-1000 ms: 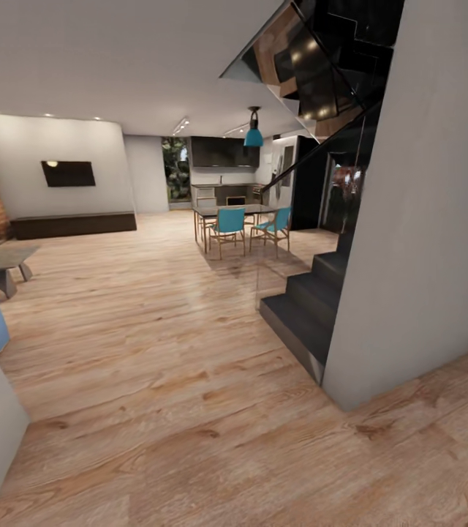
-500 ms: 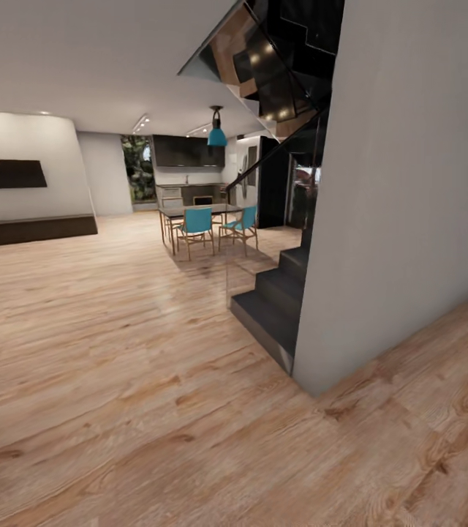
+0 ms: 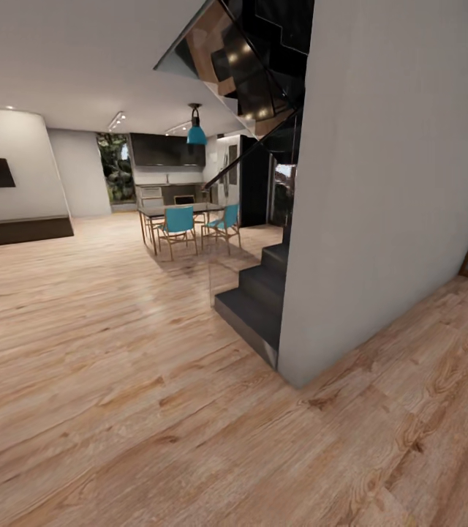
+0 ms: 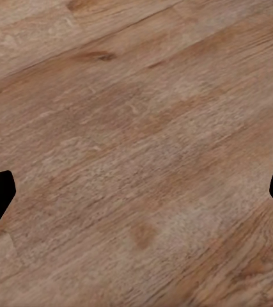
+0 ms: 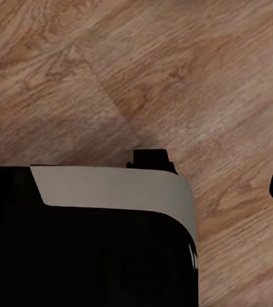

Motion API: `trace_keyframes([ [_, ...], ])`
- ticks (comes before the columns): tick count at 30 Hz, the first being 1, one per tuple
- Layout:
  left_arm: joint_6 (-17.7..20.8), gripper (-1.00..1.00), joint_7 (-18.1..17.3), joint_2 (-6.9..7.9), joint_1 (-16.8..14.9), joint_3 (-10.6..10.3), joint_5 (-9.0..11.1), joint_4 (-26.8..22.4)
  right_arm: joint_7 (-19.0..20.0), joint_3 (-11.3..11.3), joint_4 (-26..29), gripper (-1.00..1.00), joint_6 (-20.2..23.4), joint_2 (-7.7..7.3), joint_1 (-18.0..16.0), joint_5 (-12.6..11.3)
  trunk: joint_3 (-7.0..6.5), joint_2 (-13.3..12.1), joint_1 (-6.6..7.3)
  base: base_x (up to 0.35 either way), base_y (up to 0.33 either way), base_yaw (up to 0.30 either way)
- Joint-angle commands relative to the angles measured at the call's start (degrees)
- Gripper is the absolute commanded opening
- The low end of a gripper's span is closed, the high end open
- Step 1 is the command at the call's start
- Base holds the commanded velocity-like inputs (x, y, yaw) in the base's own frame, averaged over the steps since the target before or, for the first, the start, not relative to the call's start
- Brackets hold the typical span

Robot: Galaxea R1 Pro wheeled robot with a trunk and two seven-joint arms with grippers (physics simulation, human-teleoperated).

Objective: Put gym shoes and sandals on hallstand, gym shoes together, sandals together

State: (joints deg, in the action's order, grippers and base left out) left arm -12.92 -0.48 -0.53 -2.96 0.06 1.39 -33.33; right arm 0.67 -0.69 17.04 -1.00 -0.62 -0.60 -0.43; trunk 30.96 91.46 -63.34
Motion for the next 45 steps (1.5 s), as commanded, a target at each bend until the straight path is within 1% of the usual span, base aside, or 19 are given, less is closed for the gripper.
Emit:
trace_keyframes([
  [1, -0.17, 1.0, -0.05, 0.01, -0.03, 0.01, 0.1, -0.06, 0.06, -0.24, 0.01, 1.0, -0.1, -0.02, -0.02, -0.06, 0.24, 0.44, -0.22, 0.0, 0.0, -0.016],
  [3, -0.17, 1.0, -0.05, 0.07, -0.06, 0.02, 0.0, -0.42, 0.05, -1.32, 0.2, 1.0, -0.08, -0.07, -0.03, -0.09, 0.6, 1.24, -0.66, 0.0, 0.0, -0.009],
  [4, -0.17, 1.0, -0.05, 0.1, -0.2, 0.02, -0.14, -1.24, 0.04, -3.56, 1.34, 1.0, -0.07, -0.1, -0.04, -0.18, 0.78, 1.65, -0.88, 0.0, 0.0, -0.004],
  [5, -0.15, 1.0, -0.05, 0.12, -0.34, 0.02, -0.17, -1.67, 0.04, -4.52, 2.06, 1.0, -0.07, -0.1, -0.05, -0.22, 0.96, 2.05, -1.1, 0.0, 0.0, -0.003],
  [6, -0.11, 1.0, 0.0, 0.14, -0.83, 0.03, -0.25, -2.77, 0.04, -6.55, 3.94, 1.0, -0.06, -0.1, -0.04, -0.27, 1.14, 2.45, -1.32, 0.0, 0.0, -0.002],
  [7, -0.07, 1.0, 0.02, 0.15, -1.18, 0.03, -0.3, -3.42, 0.03, -7.57, 4.98, 1.0, -0.06, -0.09, -0.03, -0.29, 1.32, 2.85, -1.54, 0.0, 0.0, -0.002],
  [8, 0.01, 1.0, 0.09, 0.16, -2.02, 0.03, -0.38, -4.82, 0.03, -9.27, 7.17, 1.0, -0.06, -0.09, -0.05, -0.31, 1.5, 3.25, -1.76, 0.0, 0.0, -0.001],
  [9, 0.04, 1.0, 0.12, 0.16, -2.45, 0.03, -0.4, -5.49, 0.03, -9.91, 8.28, 1.0, -0.06, -0.11, -0.05, -0.3, 1.68, 3.65, -1.98, 0.0, 0.0, 0.0],
  [10, 0.09, 1.0, 0.15, 0.16, -3.26, 0.03, -0.47, -6.59, 0.08, -10.84, 10.65, 1.0, 0.07, -0.13, -0.05, -0.29, 1.86, 4.05, -2.2, 0.0, 0.0, 0.0],
  [11, 0.16, 1.0, 0.2, 0.11, -5.81, 0.03, -0.56, -8.13, 0.19, -12.06, 19.34, 1.0, 0.86, -0.16, -0.05, -0.26, 2.04, 4.45, -2.42, 0.0, 0.0, 0.0],
  [12, 0.17, 1.0, 0.2, 0.07, -6.68, 0.03, -0.57, -8.33, 0.19, -12.22, 21.81, 1.0, 1.36, -0.17, -0.03, -0.14, 2.22, 4.85, -2.64, 0.0, 0.0, 0.0],
  [16, 0.17, 1.0, 0.21, 0.03, -8.04, 0.03, -0.55, -8.54, 0.2, -12.38, 25.87, 1.0, 4.83, -0.17, -0.04, -0.01, 2.94, 6.46, -3.52, 0.0, 0.0, 0.0],
  [18, 0.21, 1.0, 0.26, 0.01, -9.36, 0.03, -0.55, -8.62, 0.33, -12.42, 29.7, 1.0, 11.3, -0.17, -0.08, 0.05, 3.29, 7.26, -3.95, 0.0, 0.0, 0.0],
  [19, 0.22, 1.0, 0.27, 0.03, -9.71, 0.03, -0.54, -8.63, 0.36, -12.43, 30.82, 1.0, 12.91, -0.17, -0.06, 0.04, 3.47, 7.66, -4.17, 0.0, 0.0, 0.0],
  [20, 0.24, 1.0, 0.3, 0.05, -10.34, 0.03, -0.53, -8.65, 0.43, -12.43, 33.04, 1.0, 15.77, -0.16, -0.06, 0.02, 3.65, 8.06, -4.39, 0.0, 0.0, 0.0],
  [25, 0.26, 1.0, 0.34, 0.11, -11.15, 0.03, -0.5, -8.63, 0.46, -12.35, 37.34, 1.0, 20.23, -0.1, -0.07, 0.0, 4.55, 10.07, -5.49, 0.0, 0.0, 0.0],
  [32, 0.27, 1.0, 0.51, 0.24, -11.51, 0.03, -0.43, -8.54, 0.47, -12.32, 40.5, 1.0, 21.83, -0.02, -0.07, 0.04, 5.81, 12.88, -7.03, 0.0, 0.0, 0.0],
  [37, 0.27, 1.0, 0.55, 0.15, -11.54, 0.03, -0.47, -8.58, 0.47, -12.37, 41.21, 1.0, 22.12, -0.07, -0.08, -0.18, 6.71, 14.88, -8.13, 0.0, 0.0, 0.0],
  [45, 0.27, 1.0, 0.56, 0.03, -11.62, 0.03, -0.5, -8.72, 0.47, -12.67, 44.02, 1.0, 22.27, 0.06, -0.06, -0.28, 8.14, 18.09, -9.88, 0.0, 0.0, 0.0],
])
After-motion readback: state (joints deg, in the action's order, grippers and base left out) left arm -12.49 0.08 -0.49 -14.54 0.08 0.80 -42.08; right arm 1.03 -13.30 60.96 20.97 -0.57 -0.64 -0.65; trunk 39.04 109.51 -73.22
